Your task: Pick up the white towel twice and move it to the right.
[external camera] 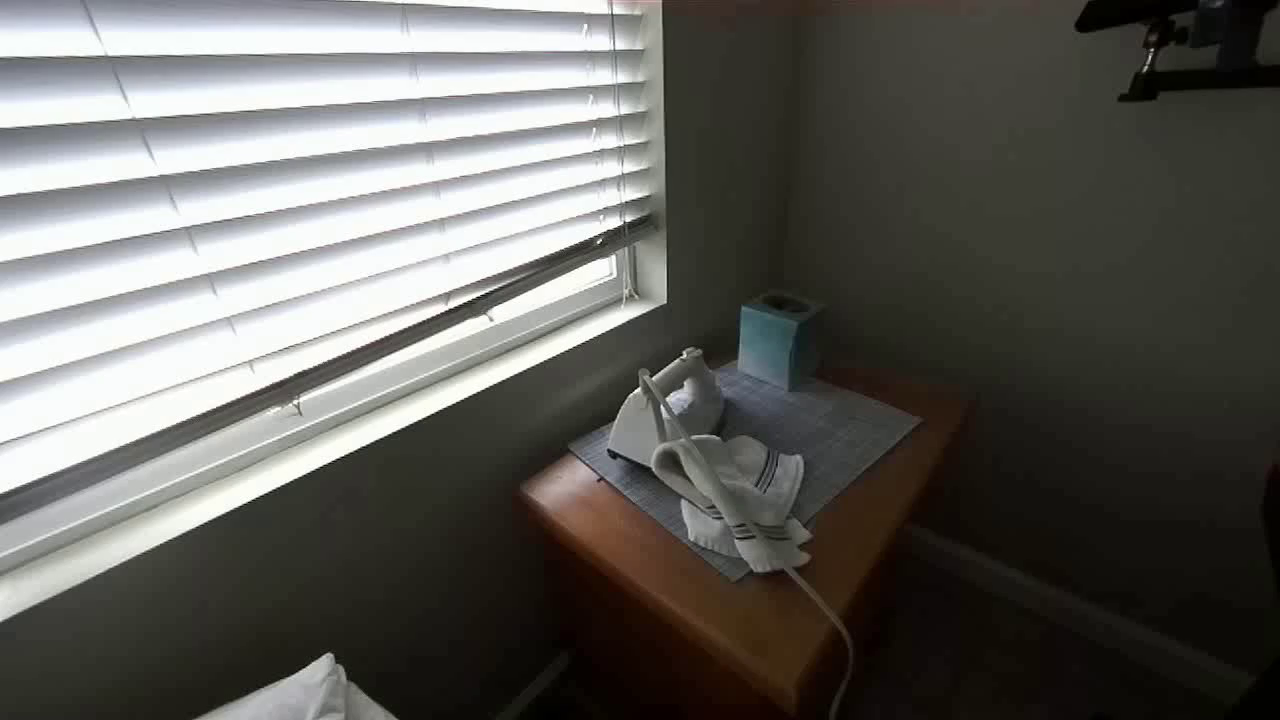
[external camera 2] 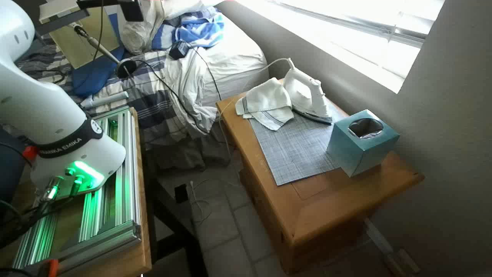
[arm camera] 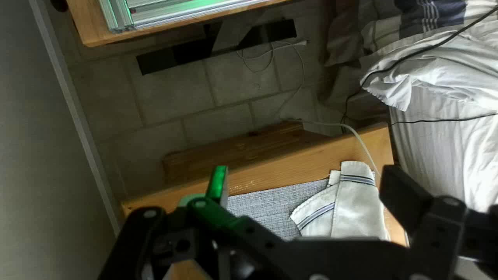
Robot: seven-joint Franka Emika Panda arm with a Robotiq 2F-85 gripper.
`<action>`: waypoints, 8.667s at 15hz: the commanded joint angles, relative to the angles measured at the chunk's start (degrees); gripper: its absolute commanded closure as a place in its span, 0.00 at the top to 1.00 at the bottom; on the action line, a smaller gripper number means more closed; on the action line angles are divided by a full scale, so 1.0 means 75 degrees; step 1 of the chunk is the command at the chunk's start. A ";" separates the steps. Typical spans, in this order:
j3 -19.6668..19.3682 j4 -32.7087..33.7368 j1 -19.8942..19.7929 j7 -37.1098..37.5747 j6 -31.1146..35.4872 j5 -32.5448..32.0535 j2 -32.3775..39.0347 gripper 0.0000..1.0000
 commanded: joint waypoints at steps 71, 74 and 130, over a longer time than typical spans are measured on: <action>0.5099 0.3927 -0.1438 -0.2678 0.7108 0.4648 1.1760 1.00; 0.5189 0.4013 -0.1568 -0.2736 0.6922 0.4715 1.1813 1.00; 0.2868 0.1094 0.1534 0.1120 0.5129 0.2535 0.4734 0.01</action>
